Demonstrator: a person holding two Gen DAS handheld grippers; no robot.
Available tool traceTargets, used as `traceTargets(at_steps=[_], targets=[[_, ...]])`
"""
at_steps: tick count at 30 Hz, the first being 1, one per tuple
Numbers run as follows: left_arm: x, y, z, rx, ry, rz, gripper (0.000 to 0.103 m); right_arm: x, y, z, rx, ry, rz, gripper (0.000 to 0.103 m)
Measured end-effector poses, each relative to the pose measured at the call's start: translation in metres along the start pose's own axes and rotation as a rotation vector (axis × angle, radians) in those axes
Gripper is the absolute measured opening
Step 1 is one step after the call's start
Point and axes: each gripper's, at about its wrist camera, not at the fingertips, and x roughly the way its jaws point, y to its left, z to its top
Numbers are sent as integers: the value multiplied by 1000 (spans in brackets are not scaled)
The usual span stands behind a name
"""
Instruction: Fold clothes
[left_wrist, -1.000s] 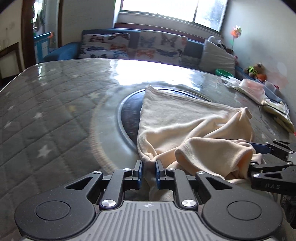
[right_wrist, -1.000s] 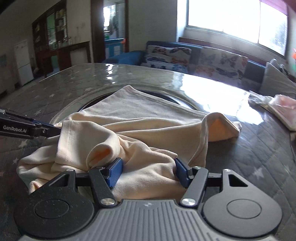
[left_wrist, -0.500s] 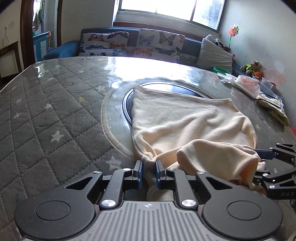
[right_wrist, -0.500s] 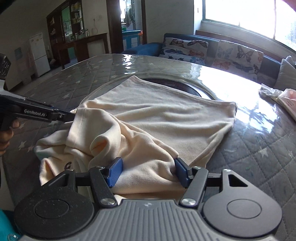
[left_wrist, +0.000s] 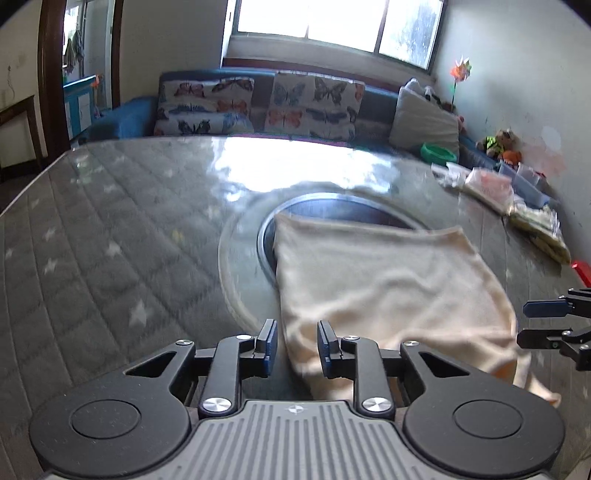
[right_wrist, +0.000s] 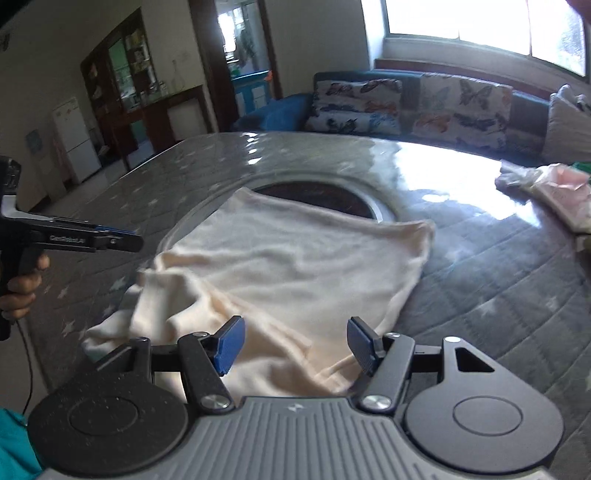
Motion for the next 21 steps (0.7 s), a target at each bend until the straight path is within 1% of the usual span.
traceTargets(at_steps=[4,9,13,19,21], targets=[[27,-12,19,48,-7,-8,25,21,-10,16,-31,-24,-74,59],[72,-28,39,84,20,-23,25,54,-24,32,-22,-10,-96,56],[103,-31,49,79,60,-45,26,80,-31,40,-32,8,-121,55],[133,-25,56,88,93,-2,25,102,-44,44,-26,42,-169,56],[135,-24,57,96,85,7,25,109,-47,46,-37,44,-179,56]])
